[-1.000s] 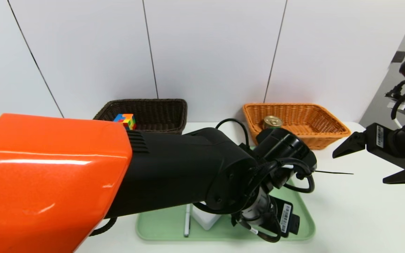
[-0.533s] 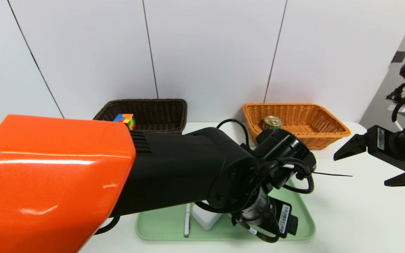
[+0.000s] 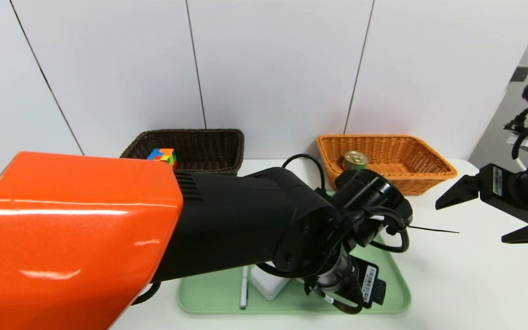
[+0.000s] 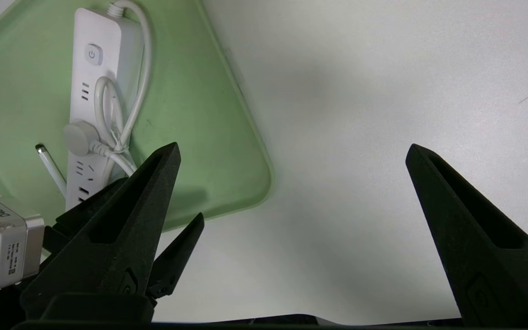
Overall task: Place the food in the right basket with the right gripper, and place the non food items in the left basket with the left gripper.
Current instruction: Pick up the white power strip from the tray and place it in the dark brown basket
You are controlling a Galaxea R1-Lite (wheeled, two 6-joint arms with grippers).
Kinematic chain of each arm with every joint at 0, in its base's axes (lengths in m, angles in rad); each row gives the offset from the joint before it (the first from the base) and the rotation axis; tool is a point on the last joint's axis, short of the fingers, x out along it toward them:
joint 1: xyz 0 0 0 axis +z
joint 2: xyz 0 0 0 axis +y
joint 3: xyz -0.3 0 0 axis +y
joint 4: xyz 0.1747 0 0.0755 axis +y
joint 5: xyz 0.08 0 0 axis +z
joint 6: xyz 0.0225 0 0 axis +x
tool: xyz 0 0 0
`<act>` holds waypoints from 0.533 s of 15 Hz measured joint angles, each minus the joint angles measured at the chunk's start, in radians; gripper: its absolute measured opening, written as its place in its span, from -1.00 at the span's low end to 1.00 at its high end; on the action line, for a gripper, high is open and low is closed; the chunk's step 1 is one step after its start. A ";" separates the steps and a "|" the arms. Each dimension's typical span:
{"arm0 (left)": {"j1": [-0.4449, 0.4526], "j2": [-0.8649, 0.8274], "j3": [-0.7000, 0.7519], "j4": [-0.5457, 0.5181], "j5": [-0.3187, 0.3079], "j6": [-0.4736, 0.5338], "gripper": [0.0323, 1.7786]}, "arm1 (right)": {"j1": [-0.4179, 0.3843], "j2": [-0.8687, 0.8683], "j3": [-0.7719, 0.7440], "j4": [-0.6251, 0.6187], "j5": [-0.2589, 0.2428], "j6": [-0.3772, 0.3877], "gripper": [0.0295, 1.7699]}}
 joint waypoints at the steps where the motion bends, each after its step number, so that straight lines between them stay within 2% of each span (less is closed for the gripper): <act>1: 0.000 0.002 0.000 0.000 0.000 0.000 0.90 | 0.000 -0.001 0.000 0.000 0.000 0.000 0.92; 8: 0.001 0.013 -0.004 0.000 0.004 0.002 0.90 | 0.000 -0.020 0.007 0.001 0.000 -0.003 0.92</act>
